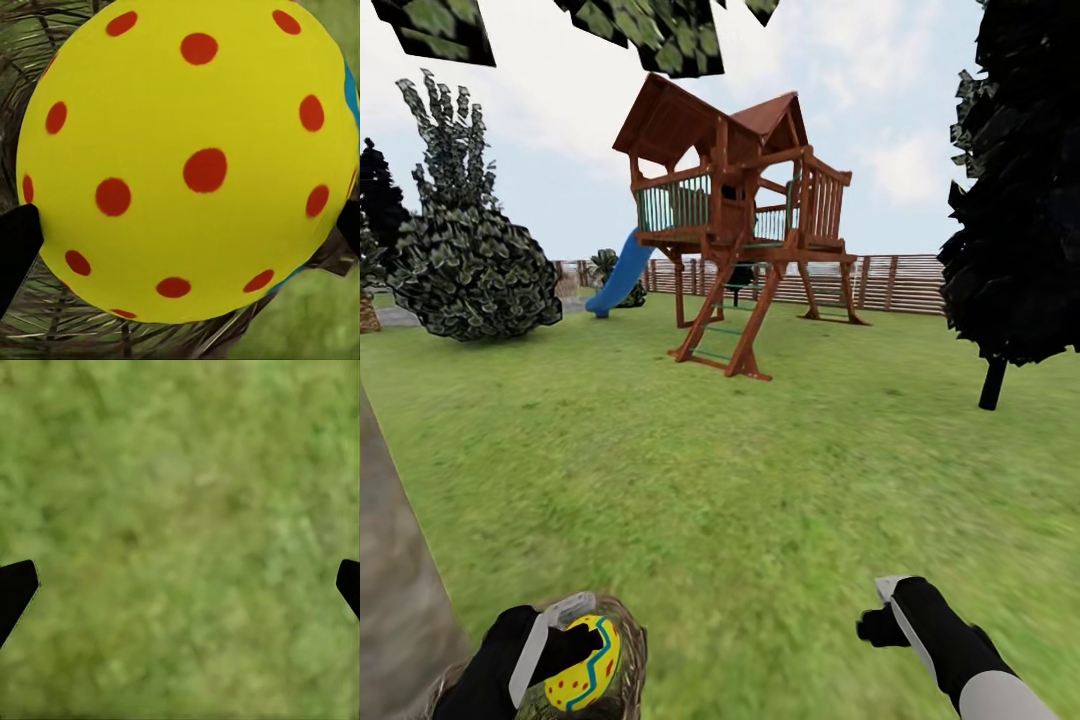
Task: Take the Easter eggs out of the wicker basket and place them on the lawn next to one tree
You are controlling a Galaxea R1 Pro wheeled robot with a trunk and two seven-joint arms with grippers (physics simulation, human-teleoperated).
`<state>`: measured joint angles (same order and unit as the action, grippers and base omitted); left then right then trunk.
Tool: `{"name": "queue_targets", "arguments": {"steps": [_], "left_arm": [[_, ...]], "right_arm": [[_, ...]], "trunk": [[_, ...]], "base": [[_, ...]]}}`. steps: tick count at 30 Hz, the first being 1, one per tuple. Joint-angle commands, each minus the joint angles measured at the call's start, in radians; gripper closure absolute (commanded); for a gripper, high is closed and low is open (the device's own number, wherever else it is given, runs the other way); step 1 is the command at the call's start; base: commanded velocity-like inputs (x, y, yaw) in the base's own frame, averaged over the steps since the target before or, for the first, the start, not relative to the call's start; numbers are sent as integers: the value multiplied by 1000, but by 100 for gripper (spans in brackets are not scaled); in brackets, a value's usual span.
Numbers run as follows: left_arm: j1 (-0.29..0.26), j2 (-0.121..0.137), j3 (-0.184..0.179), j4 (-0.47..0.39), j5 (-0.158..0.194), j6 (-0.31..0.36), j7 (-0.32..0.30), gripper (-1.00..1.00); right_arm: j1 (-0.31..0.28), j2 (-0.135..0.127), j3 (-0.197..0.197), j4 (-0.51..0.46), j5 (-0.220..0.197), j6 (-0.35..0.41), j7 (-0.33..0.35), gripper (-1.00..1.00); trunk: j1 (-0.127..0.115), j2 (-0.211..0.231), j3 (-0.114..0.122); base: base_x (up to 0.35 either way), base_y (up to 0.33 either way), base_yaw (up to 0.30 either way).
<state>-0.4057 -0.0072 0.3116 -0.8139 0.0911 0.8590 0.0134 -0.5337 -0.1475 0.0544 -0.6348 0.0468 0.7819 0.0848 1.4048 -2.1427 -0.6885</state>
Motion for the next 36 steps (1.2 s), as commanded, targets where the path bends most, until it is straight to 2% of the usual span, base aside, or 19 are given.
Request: {"name": "queue_targets", "arguments": {"steps": [1, 7, 13, 26, 36], "left_arm": [[-1, -1, 3, -1, 6, 5, 2, 100], [-1, -11, 3, 1, 3, 4, 2, 100], [-1, -17, 3, 20, 0, 3, 3, 100], [-1, -22, 3, 20, -1, 3, 3, 100], [-1, -27, 3, 21, -1, -8, 3, 100]], "right_arm": [[0, -1, 4, -2, 5, 6, 6, -100], [0, -5, 4, -2, 4, 7, 8, -100], [0, -7, 4, -2, 3, 7, 9, -100], [0, -1, 4, 0, 4, 7, 9, -100], [0, -1, 4, 0, 4, 7, 8, -100]], "trunk": [[-4, 7, 2], [-27, 49, 21], [-50, 91, 40], [-100, 182, 80], [-138, 252, 112]], "base": [[0, 0, 266], [-27, -9, 232], [-188, -163, 11], [-7, -6, 3], [-178, -151, 265]]}}
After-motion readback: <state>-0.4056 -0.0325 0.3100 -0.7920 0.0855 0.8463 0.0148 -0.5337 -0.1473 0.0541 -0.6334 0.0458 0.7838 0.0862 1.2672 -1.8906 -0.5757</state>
